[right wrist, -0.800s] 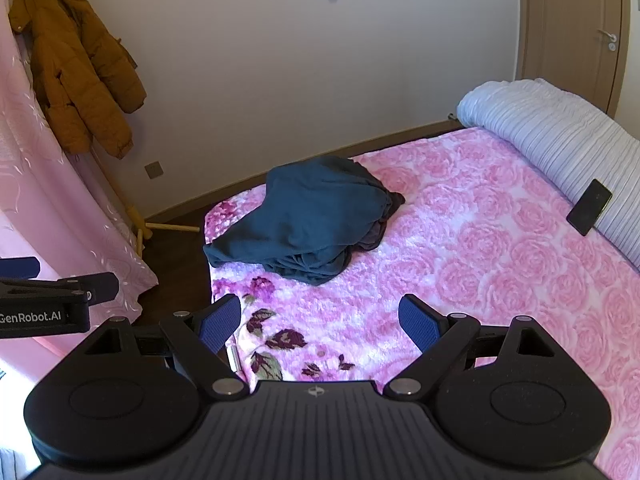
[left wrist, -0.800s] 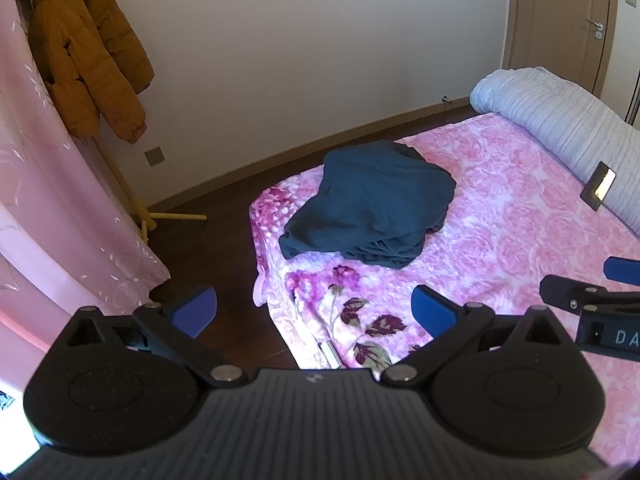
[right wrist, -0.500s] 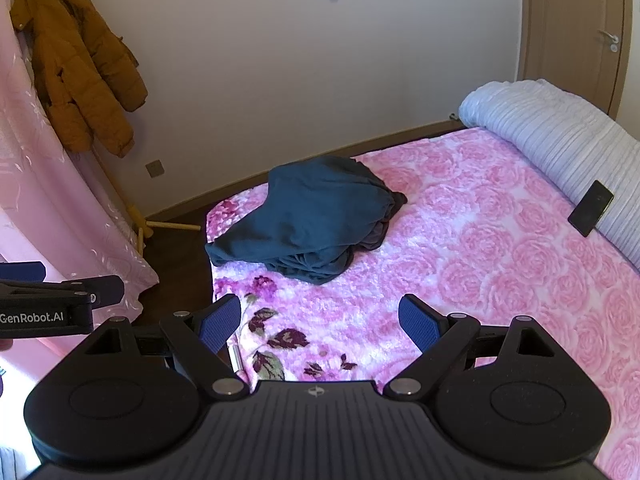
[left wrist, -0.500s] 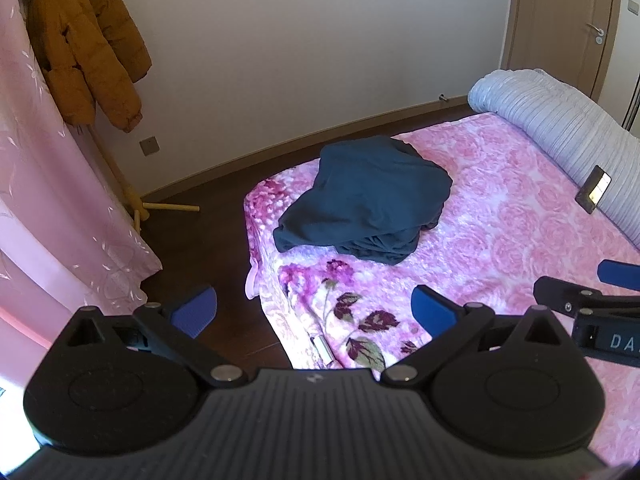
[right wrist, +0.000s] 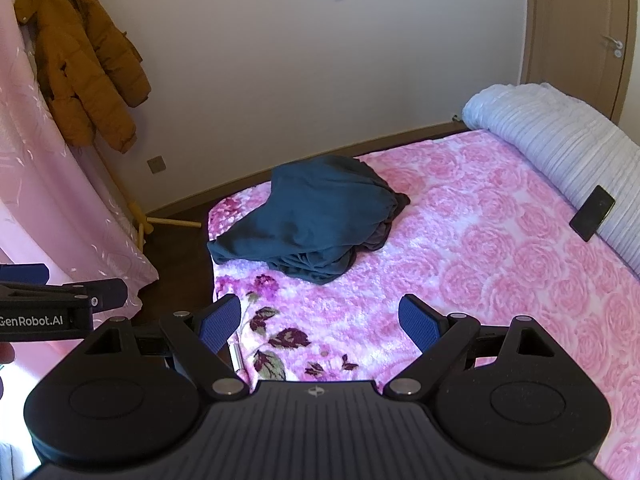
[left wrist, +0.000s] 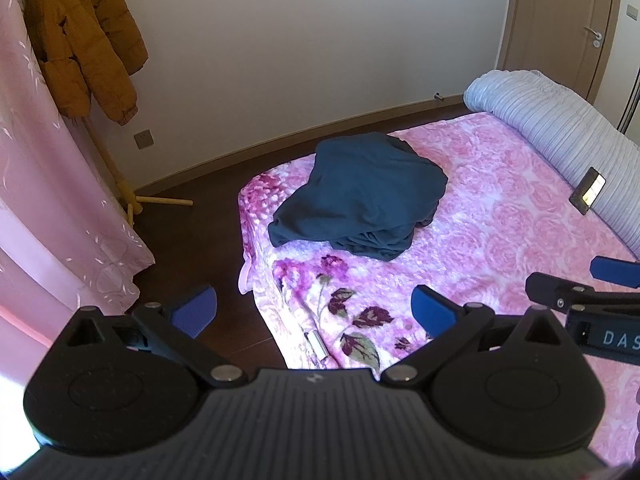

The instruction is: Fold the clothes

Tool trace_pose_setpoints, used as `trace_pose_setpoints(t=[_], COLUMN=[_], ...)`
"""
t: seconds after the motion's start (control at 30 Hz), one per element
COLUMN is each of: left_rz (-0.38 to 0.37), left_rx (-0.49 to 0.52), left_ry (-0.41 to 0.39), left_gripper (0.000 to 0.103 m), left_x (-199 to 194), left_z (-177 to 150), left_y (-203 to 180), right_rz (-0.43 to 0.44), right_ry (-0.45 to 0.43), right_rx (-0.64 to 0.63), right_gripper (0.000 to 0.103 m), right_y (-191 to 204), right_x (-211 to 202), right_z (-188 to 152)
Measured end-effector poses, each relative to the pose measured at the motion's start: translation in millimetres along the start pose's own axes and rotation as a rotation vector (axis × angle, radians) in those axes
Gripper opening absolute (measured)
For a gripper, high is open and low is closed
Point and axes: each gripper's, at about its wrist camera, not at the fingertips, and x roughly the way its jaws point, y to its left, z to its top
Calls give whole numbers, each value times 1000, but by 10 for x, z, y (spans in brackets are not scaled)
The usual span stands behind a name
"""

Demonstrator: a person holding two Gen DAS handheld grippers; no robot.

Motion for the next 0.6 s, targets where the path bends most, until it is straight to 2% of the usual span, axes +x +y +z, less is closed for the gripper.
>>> trace_pose_setpoints(t=[0.6], left_rz=[-4], left_rx=[1], left_ry=[13], left_gripper=[102], left_x=[54], left_z=[-32], left_y=[-28], right_rz=[7], right_ry=[9], right_rx=[8], right_gripper=[88], right_y=[-51], right_x=[30], right_z=[-4])
